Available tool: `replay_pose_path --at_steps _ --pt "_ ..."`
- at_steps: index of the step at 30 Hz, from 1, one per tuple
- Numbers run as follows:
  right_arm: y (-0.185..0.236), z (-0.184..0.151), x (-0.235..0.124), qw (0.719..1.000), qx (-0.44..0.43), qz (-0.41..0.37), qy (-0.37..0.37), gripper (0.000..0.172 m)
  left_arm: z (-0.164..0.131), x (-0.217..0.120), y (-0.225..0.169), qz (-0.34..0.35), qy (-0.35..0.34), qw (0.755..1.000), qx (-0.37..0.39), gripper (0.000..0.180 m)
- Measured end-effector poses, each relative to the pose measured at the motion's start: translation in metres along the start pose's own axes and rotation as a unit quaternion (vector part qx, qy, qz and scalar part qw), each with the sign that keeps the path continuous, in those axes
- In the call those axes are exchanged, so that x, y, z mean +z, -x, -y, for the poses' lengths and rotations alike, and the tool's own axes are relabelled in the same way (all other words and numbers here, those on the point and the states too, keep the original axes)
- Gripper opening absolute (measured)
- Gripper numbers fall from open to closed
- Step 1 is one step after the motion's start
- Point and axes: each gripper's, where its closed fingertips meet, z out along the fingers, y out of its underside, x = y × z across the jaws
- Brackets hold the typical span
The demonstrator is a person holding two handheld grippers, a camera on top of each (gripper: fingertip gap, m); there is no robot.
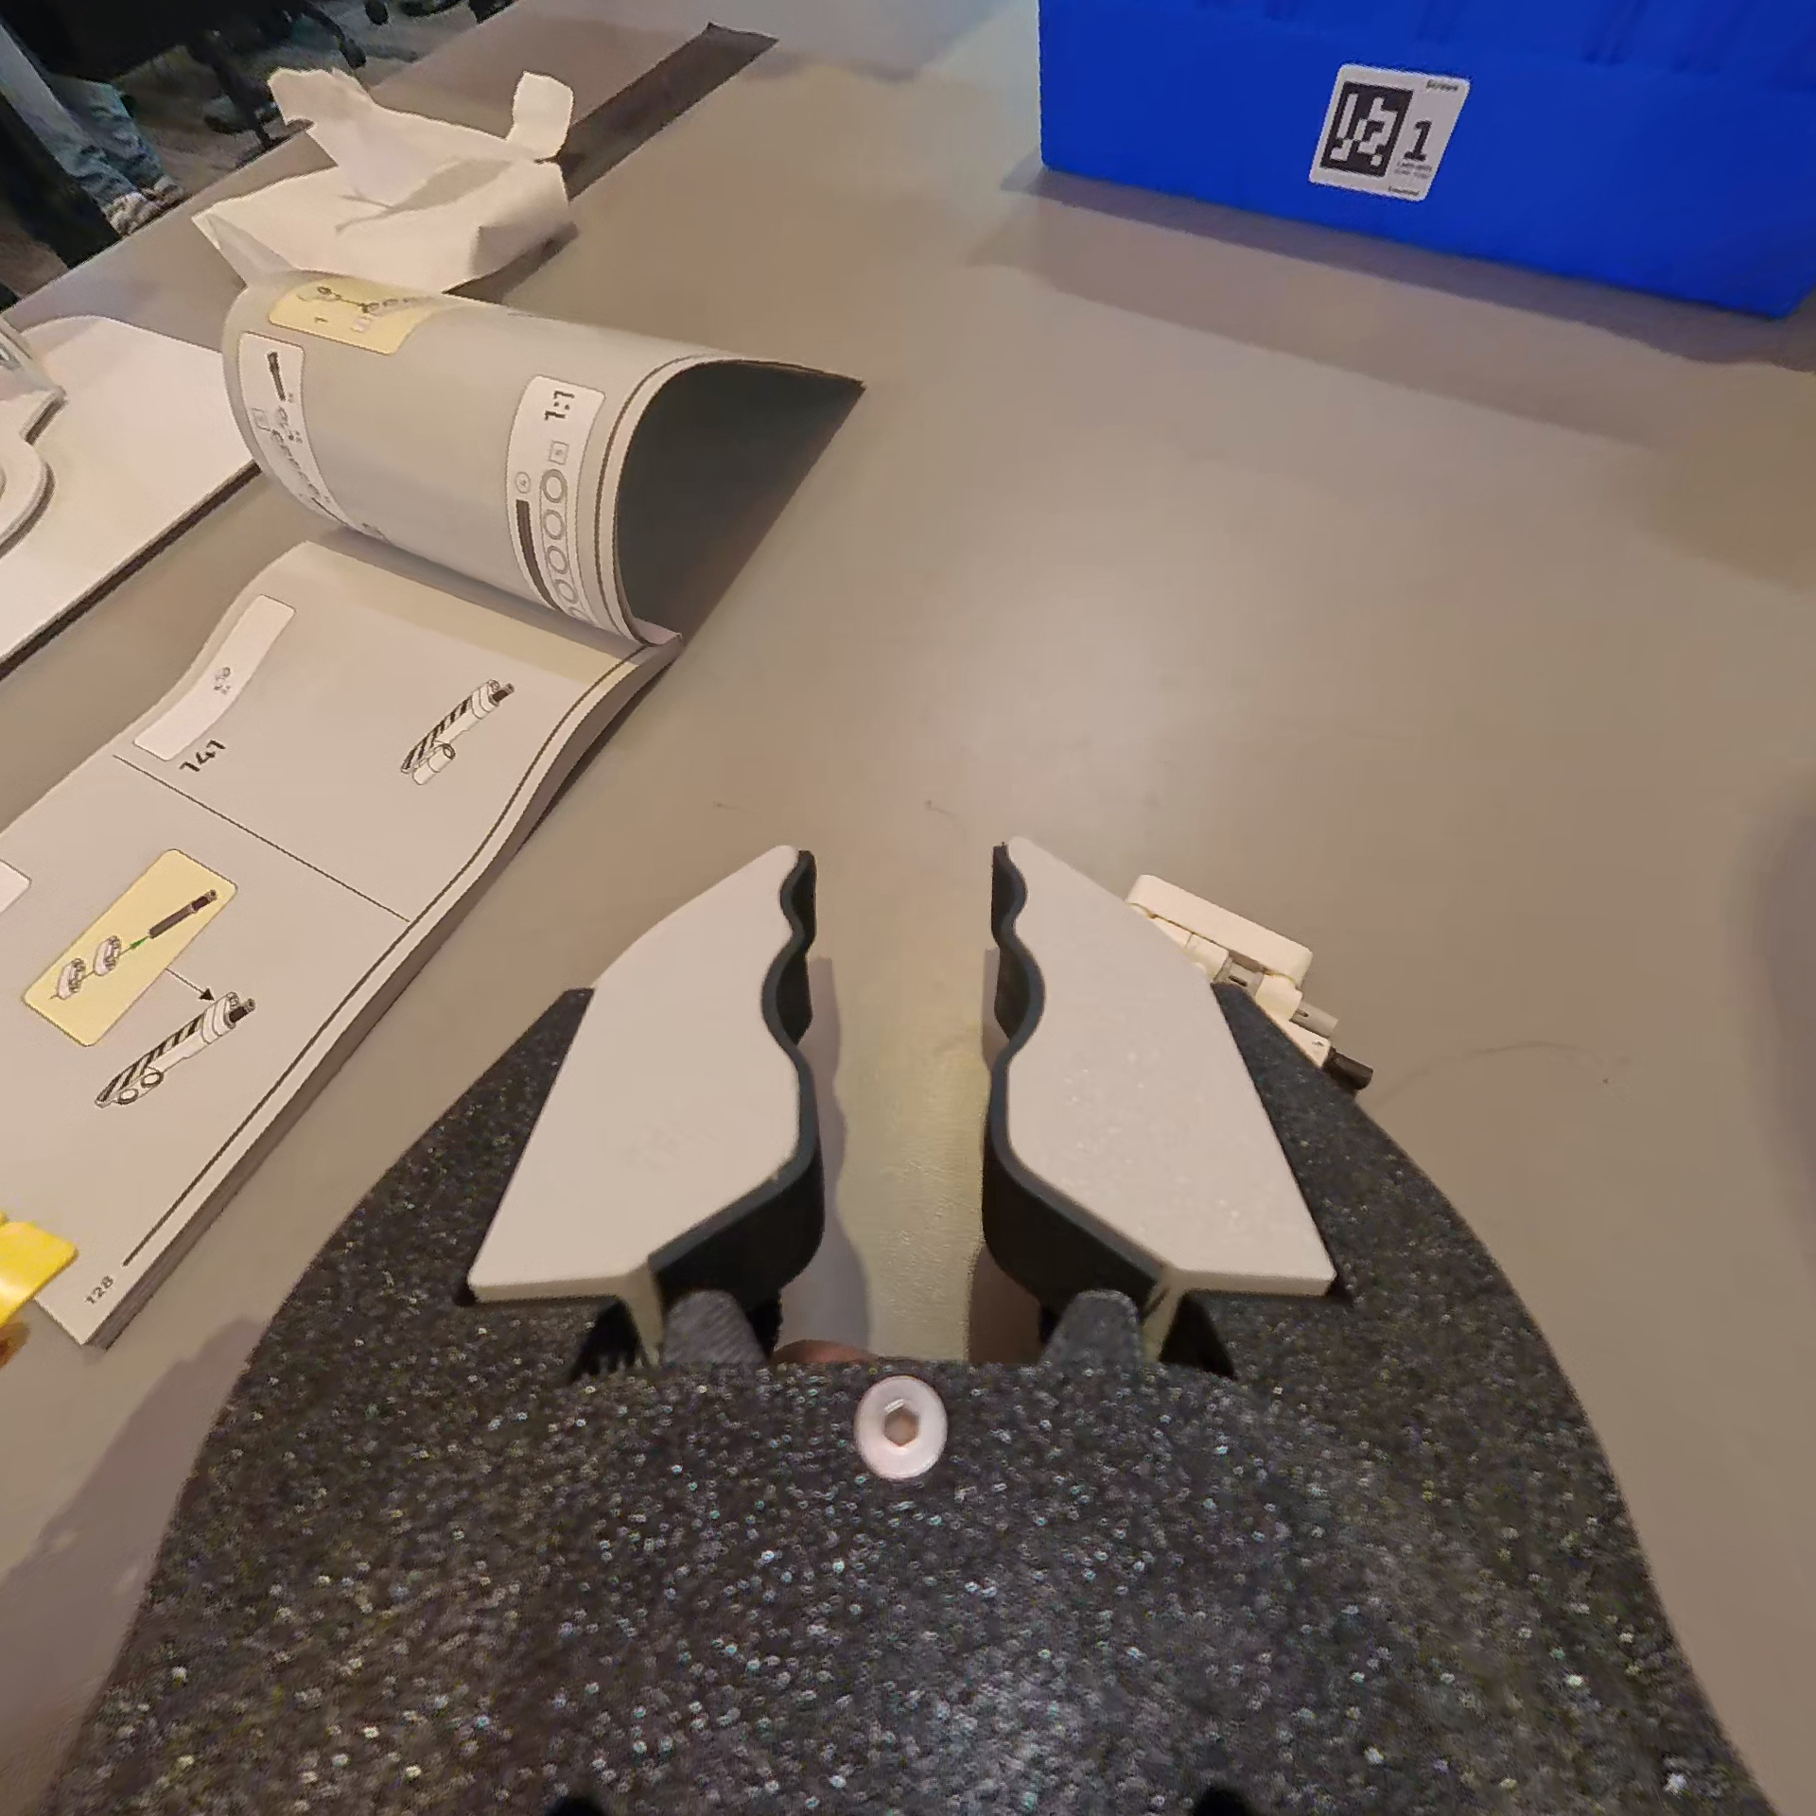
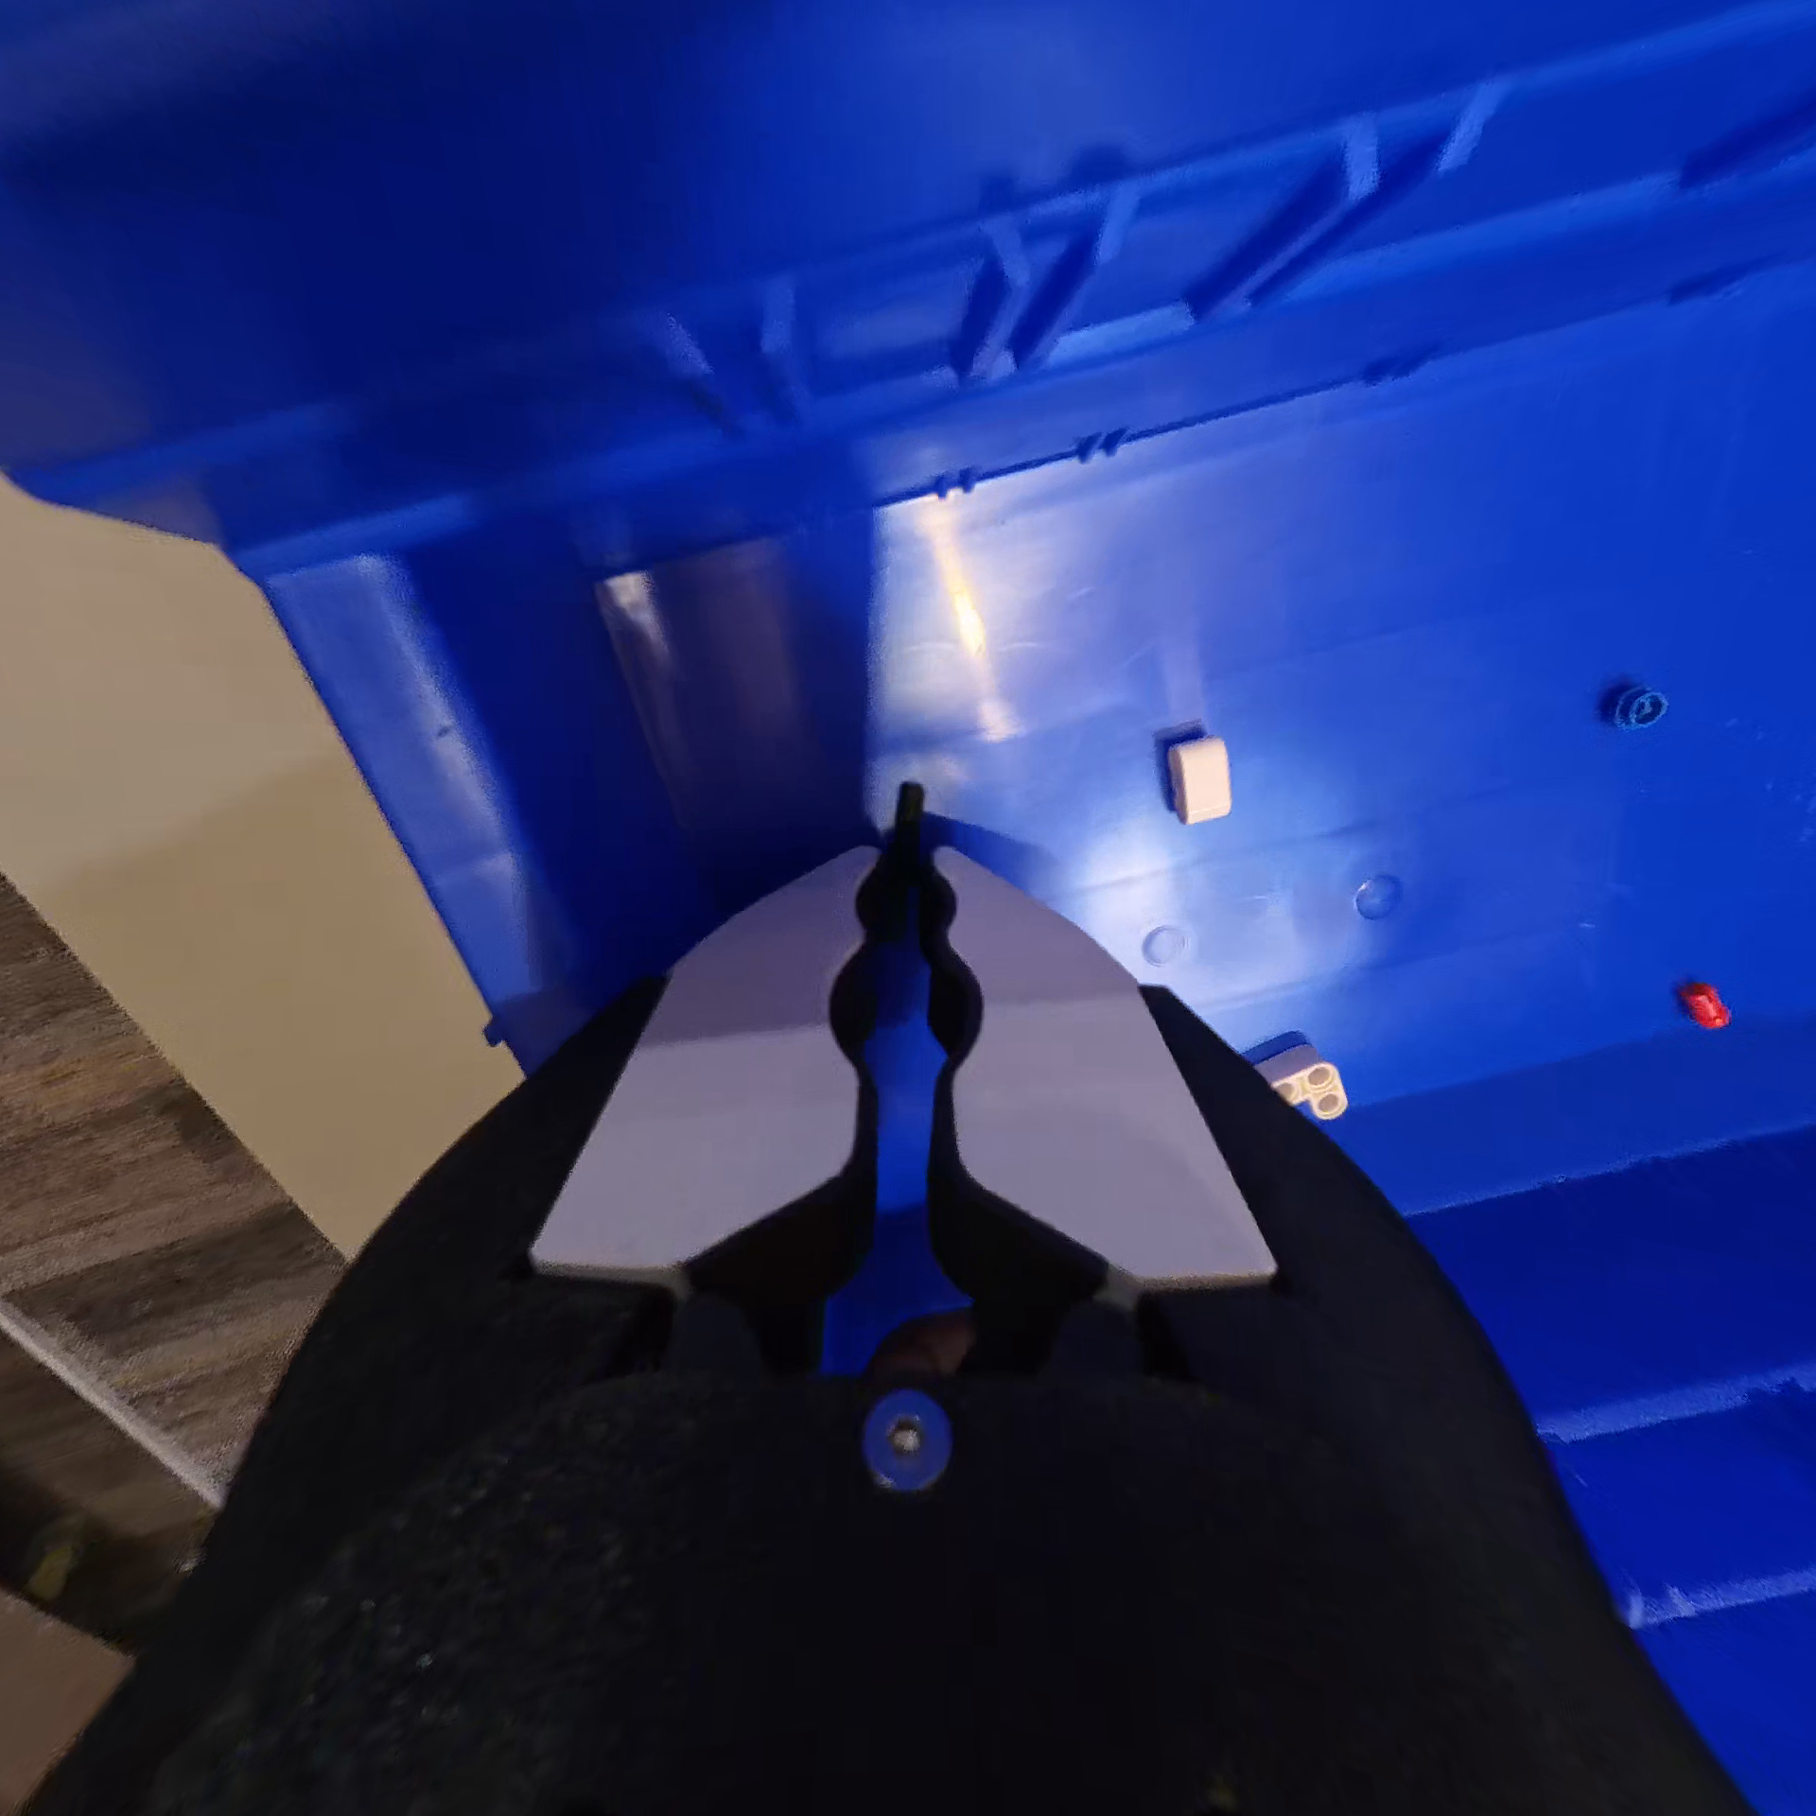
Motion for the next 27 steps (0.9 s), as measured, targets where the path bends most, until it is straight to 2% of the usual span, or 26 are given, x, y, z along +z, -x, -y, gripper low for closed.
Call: replay_pose_path --at_steps 4,12,16,19,23,27 --pt "-0.003 -0.004 -0.002 1.0 0.007 -0.025 -0.002 0.011 0.001 -0.001 -0.003 -0.003 -0.006 1.0 0.013 0.034" --pt "0.0 -0.004 -0.001 1.0 0.025 -0.018 0.003 0.004 0.001 -0.004 -0.008 -0.004 -0.012 1.0 0.025 0.034" --pt "-0.003 -0.006 -0.01 0.999 0.03 -0.04 0.014 0.004 -0.001 -0.014 -0.014 -0.025 -0.014 0.999 -0.022 0.034" --pt "-0.012 -0.001 -0.043 0.995 0.045 -0.094 0.008 0.004 -0.008 -0.025 -0.025 -0.05 0.011 0.996 -0.074 0.035" --pt "-0.01 0.035 -0.088 0.988 0.028 -0.15 -0.012 0.004 -0.015 -0.035 -0.037 -0.037 0.045 0.993 -0.099 0.038" --pt "0.004 0.111 -0.102 0.982 -0.018 -0.179 -0.056 0.004 -0.013 -0.04 -0.052 -0.02 0.052 0.992 -0.112 0.04"
